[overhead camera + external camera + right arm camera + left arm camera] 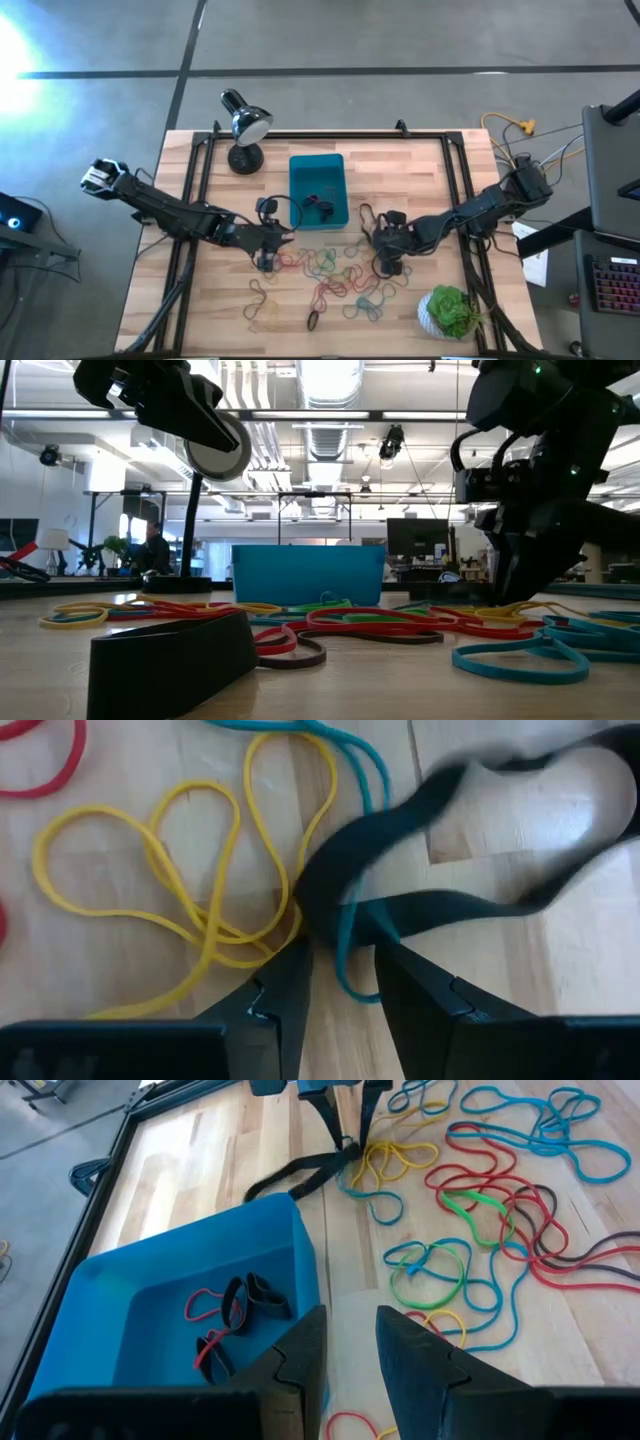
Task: Pick and place rubber bands into bin
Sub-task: Put the blue rubber band into the blue bin
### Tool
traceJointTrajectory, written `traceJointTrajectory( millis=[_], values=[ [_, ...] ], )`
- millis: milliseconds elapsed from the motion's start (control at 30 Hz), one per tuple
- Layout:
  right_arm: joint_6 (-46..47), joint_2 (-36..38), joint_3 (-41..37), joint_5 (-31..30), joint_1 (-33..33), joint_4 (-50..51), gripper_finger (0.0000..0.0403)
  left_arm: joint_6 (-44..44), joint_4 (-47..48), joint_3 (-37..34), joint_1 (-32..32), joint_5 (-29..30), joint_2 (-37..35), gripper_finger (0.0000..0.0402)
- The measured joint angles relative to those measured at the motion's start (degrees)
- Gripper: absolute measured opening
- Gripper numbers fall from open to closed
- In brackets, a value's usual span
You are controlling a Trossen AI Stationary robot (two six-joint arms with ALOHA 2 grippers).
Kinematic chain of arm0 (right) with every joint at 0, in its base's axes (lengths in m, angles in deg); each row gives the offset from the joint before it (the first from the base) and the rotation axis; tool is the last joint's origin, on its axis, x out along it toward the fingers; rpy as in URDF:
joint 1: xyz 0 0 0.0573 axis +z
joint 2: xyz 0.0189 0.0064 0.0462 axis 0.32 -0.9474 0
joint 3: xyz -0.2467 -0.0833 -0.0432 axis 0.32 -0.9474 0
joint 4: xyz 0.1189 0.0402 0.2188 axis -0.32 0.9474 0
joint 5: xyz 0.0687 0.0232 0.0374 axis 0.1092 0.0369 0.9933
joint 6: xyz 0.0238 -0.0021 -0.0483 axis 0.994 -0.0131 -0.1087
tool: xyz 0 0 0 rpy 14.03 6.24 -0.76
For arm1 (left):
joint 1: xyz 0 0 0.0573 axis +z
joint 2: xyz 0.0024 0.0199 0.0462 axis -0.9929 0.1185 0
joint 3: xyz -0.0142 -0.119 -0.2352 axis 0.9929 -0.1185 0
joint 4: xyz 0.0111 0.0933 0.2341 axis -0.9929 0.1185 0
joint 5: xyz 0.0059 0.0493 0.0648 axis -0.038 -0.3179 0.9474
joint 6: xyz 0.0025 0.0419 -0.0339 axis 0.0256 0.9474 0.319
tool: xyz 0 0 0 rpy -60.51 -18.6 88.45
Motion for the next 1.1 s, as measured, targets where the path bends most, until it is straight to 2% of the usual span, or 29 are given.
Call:
traceJointTrajectory(
  millis=[167, 400, 800, 1100],
  values=[
    [-0.63, 0.04, 0.57, -1.49, 0.04, 0.25, 0.01, 0.0, 0.04, -0.02, 0.05, 0.01, 0.0, 0.0075],
    [-2.26, 2.56, 0.52, -2.2, -0.14, 1.49, 0.0017, 0.0, 0.03, -0.02, 0.05, 0.02, 0.0, 0.0075],
    [-1.19, 7.07, 0.86, -2.84, -0.02, 3.68, 0.0009, 0.0, -0.06, -0.02, 0.05, 0.17, 0.02, 0.0075],
    [-8.25, 13.39, 7.94, -12.31, -0.21, 6.91, 0.0008, 0.0, -0.07, -0.02, 0.05, 0.19, 0.02, 0.0075]
  ],
)
